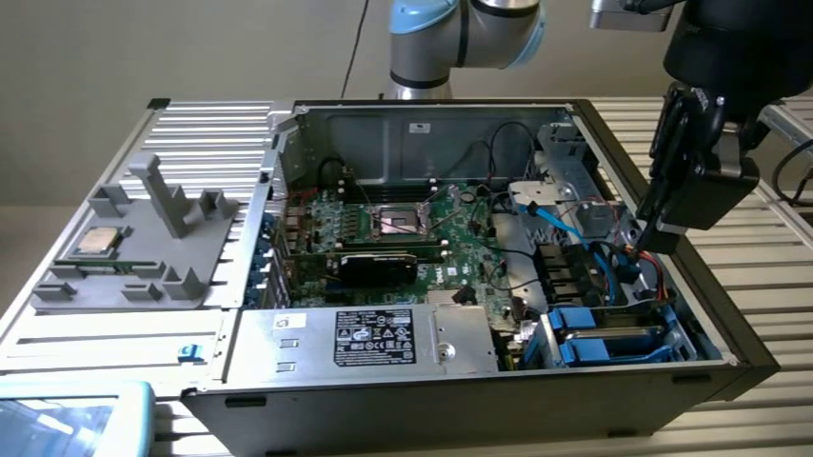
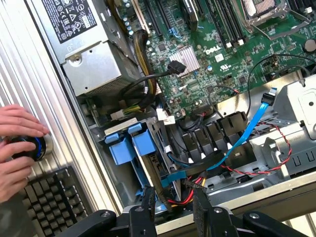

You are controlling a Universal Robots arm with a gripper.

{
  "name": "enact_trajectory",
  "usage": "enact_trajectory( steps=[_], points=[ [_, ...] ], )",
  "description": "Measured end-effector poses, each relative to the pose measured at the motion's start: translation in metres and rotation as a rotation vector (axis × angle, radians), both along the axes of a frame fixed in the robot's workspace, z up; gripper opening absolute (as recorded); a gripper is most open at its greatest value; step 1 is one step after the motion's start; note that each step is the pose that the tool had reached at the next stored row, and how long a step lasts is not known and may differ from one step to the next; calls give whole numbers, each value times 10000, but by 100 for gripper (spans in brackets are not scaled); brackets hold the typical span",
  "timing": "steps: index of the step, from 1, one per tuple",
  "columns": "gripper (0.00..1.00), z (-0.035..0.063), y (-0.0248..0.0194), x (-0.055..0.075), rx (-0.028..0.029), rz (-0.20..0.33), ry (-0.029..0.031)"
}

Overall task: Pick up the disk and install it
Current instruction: 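Insert the first disk wire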

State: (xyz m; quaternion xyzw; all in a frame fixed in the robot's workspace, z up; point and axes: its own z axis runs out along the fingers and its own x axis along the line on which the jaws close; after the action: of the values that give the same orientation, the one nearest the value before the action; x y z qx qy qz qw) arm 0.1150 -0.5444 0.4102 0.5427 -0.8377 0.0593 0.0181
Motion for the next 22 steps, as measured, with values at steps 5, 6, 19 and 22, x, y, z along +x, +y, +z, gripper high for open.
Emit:
enact_trajectory(
  steps=[5,6,19,22],
  points=[
    [44,-1,-72,-18,100,1,0],
    [44,0,-93,-19,132,1,0],
    [44,-3,-259,-128,1156,300,3],
    [44,-3,-294,-175,1238,393,8]
  ],
)
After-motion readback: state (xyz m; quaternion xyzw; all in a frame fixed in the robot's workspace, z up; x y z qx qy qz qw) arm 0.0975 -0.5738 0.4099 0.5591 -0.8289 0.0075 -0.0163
